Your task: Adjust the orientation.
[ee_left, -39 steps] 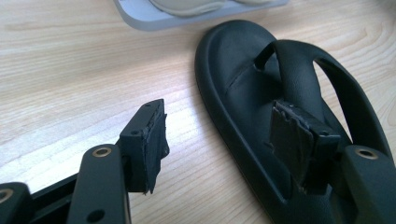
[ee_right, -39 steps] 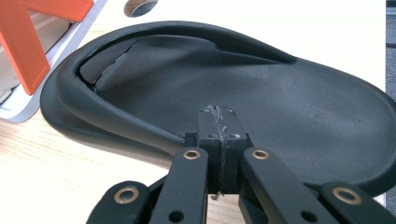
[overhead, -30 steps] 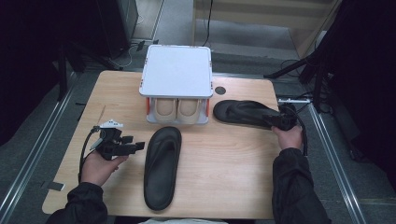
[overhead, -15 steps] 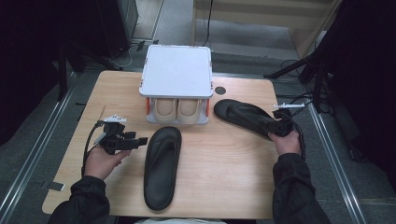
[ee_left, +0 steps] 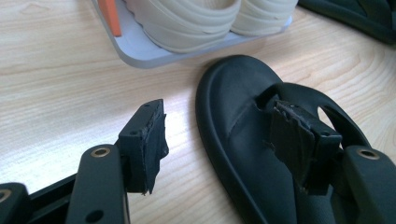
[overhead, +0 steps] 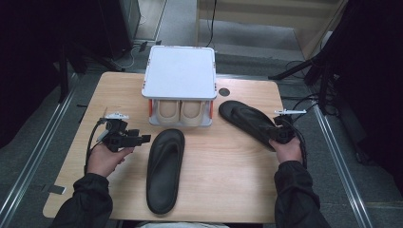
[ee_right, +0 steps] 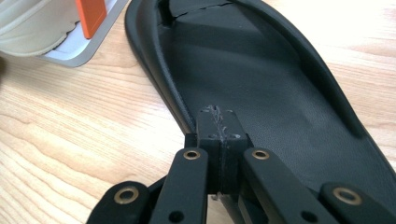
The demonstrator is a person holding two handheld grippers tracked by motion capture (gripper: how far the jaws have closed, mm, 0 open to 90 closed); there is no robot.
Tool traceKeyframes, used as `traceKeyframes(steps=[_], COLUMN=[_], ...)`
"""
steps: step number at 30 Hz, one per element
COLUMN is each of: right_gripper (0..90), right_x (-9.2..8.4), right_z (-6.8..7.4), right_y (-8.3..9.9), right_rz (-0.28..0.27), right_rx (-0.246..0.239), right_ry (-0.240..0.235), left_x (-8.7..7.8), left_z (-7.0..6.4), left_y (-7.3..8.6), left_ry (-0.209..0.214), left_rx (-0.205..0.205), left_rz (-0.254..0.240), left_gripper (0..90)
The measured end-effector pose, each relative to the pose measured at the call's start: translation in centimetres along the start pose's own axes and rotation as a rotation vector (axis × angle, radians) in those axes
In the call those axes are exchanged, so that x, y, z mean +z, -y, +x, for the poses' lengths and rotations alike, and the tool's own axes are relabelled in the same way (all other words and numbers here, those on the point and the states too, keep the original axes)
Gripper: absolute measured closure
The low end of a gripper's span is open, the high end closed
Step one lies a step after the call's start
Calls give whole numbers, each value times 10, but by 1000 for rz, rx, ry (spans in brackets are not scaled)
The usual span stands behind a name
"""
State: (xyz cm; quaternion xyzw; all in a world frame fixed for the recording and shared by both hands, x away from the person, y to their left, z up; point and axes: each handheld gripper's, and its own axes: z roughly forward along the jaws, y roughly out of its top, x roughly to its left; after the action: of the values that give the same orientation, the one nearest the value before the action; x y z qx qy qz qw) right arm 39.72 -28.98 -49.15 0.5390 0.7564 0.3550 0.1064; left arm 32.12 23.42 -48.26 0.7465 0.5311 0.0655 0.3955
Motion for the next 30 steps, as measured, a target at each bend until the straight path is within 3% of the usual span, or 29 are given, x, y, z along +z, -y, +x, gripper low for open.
traceKeyframes(steps=[9, 21, 27, 30], right_gripper=[900, 900, 899, 899], right_x=[3, 15, 18, 10], right_z=[14, 34, 35, 30], right_y=[2, -3, -5, -9], right_rz=[6, 15, 20, -10], right_rx=[5, -21, -28, -18], right_ry=[-18, -56, -66, -61], left_x=[7, 7, 6, 6], left_z=[-2, -2, -4, -3], left_y=[-5, -5, -4, -2], left_ry=[0, -3, 9, 4], left_rx=[31, 29, 28, 24], left_rz=[32, 34, 33, 31], left_gripper=[369, 369, 370, 370])
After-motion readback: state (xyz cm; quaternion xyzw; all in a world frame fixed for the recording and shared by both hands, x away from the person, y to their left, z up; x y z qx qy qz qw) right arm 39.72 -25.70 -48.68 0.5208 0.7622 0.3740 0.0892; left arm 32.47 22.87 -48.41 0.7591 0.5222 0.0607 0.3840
